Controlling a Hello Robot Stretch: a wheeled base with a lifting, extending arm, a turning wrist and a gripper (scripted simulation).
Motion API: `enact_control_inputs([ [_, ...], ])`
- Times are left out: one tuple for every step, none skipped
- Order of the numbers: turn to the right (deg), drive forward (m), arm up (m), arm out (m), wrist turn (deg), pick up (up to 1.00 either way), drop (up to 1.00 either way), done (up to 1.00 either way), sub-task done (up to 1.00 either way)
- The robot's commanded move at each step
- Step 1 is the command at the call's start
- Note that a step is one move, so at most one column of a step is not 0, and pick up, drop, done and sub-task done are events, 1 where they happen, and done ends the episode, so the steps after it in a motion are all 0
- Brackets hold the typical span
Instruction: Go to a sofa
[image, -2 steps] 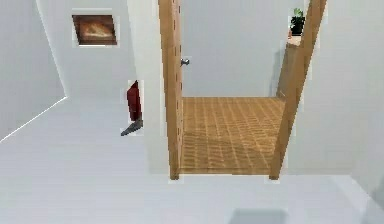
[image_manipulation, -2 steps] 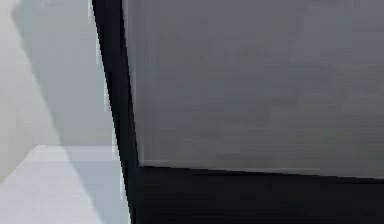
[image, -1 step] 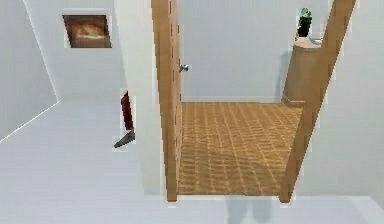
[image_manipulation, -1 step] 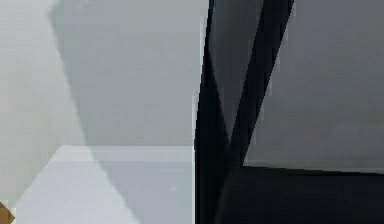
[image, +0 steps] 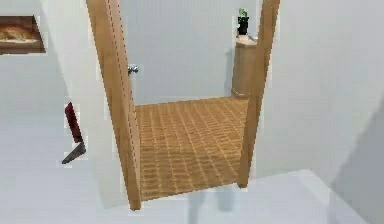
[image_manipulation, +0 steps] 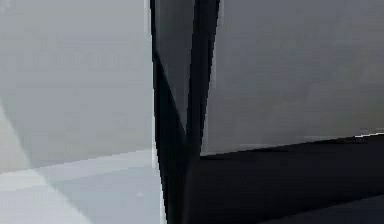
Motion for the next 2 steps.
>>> enact_control_inputs([
  [0.0,1.00,0.00,0.00,0.0,0.00,0.00,0.00,0.00],
  [3.0,0.00,0.00,0.00,0.0,0.00,0.00,0.00,0.00],
])
